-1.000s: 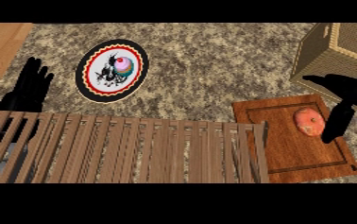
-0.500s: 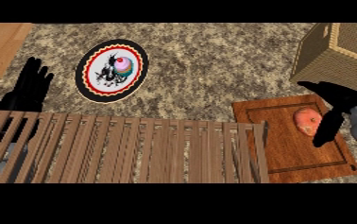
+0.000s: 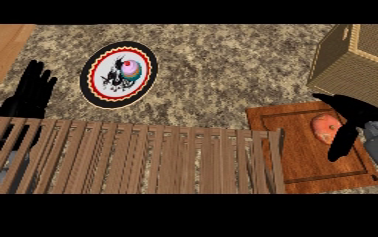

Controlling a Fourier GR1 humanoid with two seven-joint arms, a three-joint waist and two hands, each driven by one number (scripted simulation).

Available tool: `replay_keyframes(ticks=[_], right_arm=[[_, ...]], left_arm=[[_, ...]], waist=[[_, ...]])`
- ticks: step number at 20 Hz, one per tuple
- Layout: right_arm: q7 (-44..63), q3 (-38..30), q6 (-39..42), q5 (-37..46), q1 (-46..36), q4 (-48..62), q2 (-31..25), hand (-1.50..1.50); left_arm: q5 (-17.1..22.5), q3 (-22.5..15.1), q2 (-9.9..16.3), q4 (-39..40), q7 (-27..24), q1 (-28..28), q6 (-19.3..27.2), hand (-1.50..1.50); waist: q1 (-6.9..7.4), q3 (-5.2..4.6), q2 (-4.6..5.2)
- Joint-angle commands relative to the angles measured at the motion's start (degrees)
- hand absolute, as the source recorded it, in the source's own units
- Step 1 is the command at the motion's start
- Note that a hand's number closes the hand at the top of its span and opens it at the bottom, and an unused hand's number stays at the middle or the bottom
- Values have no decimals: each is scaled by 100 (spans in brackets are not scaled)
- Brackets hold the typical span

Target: Pick the squash from the cutting board and place it in the basket

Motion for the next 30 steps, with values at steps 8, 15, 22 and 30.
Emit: replay_keyframes(ticks=[8, 15, 22, 30], right_arm=[[-324, -38, -134, 188, 147, 479, 20, -150], [-635, -83, -390, 267, 165, 621, 209, 150], [-1263, -19, -901, 731, 374, 956, 8, 150], [-2802, -1091, -1748, 766, 643, 2320, -1743, 150]], left_arm=[[-964, -653, 707, -196, -438, -300, -622, 0], [-1003, -646, 709, -193, -591, -196, -733, 0], [-951, -503, 757, -175, -450, -337, -712, 0], [-789, -254, 611, -430, -350, -9, -574, 0]], waist=[[-17, 84, -10], [15, 83, -15], [-49, 96, -12], [-314, 181, 50]])
